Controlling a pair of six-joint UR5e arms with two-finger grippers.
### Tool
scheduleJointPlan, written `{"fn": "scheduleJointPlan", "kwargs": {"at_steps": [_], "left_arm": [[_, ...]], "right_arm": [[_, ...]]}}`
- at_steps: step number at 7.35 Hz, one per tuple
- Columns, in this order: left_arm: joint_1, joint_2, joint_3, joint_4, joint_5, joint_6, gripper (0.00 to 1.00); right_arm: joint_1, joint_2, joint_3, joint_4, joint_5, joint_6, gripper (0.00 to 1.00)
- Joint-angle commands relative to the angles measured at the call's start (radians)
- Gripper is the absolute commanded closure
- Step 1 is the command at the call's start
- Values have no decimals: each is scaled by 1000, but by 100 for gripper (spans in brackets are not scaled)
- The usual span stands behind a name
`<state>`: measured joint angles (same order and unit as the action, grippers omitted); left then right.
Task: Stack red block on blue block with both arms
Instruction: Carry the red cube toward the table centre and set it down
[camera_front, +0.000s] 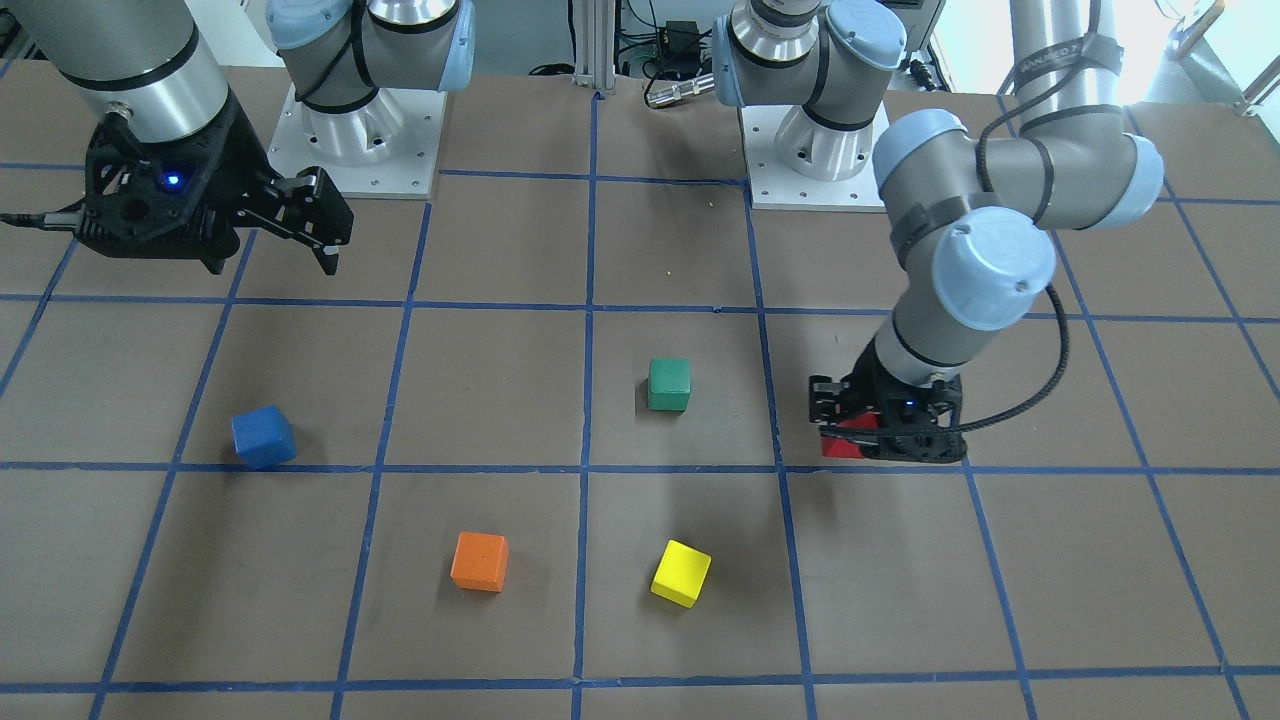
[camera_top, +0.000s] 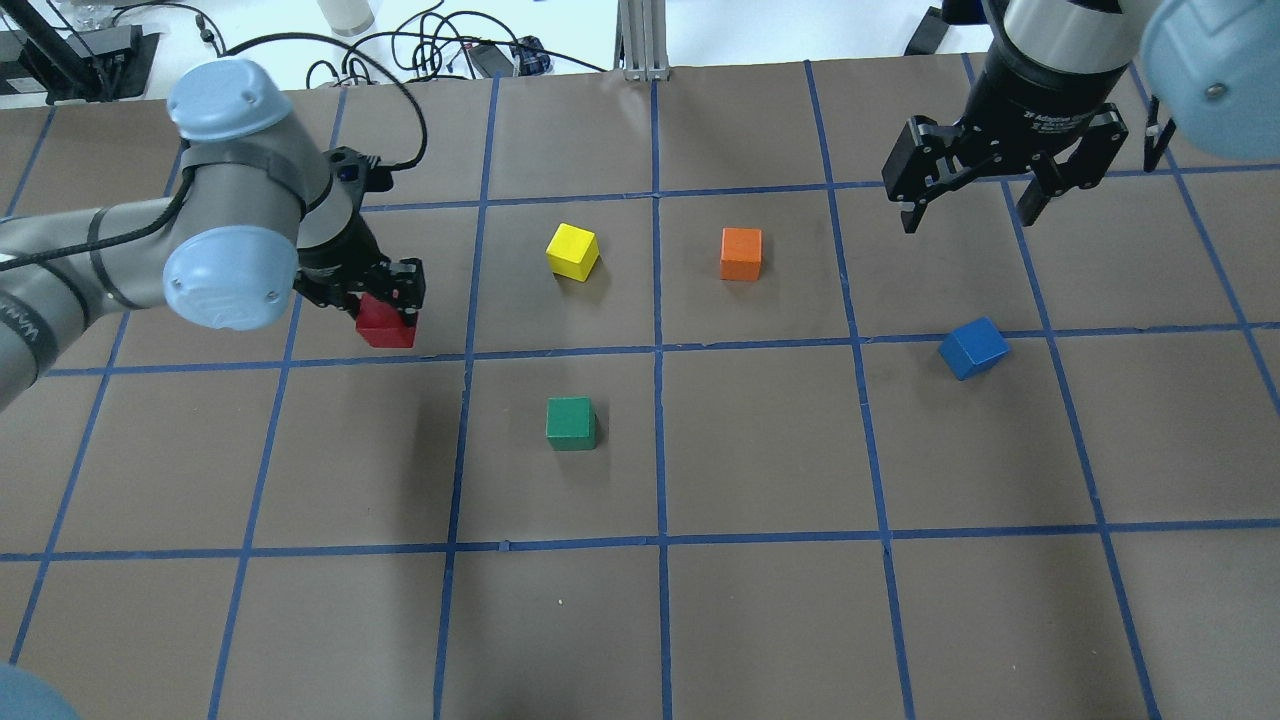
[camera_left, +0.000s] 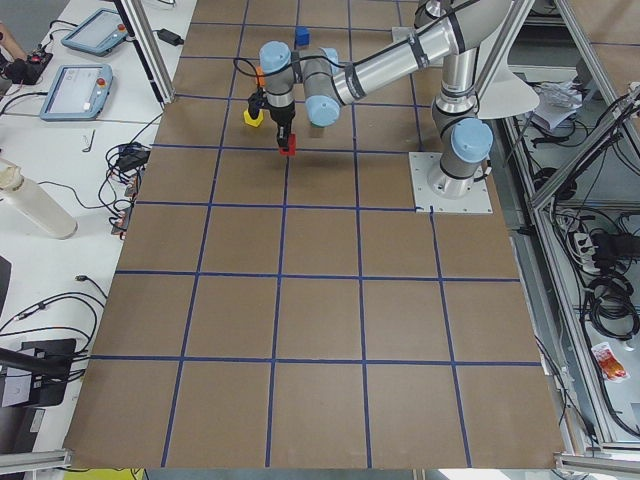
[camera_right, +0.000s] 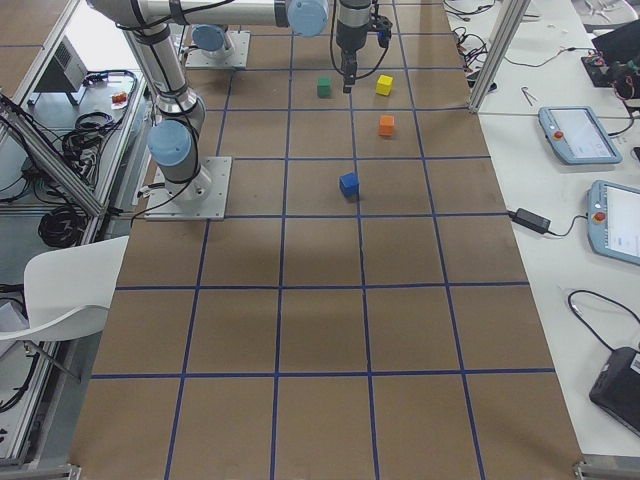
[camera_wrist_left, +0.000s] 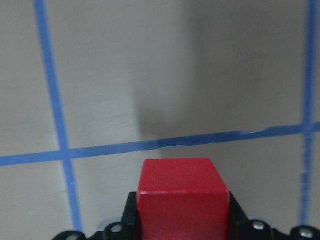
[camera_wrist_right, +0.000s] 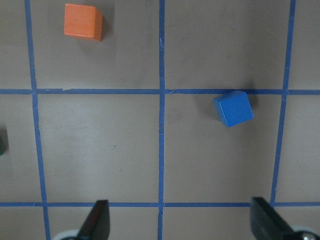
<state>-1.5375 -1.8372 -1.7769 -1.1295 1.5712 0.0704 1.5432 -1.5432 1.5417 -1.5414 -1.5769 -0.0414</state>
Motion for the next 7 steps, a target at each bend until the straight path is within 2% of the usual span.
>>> {"fn": "scheduleJointPlan", "kwargs": {"at_steps": [1,2,4,7], "left_arm": [[-201,-48,102,-13,-48,-217,94],[-260,-89,126,9,-66,-269,94],[-361,-178,137,163,-76,-432,94],[-375,-278,145,244,-63,-445,93]], "right_arm": [[0,0,0,0,0,0,0],[0,0,0,0,0,-1,0],[0,0,0,1,-2,-2,0],[0,0,0,0,-2,-2,0]]}}
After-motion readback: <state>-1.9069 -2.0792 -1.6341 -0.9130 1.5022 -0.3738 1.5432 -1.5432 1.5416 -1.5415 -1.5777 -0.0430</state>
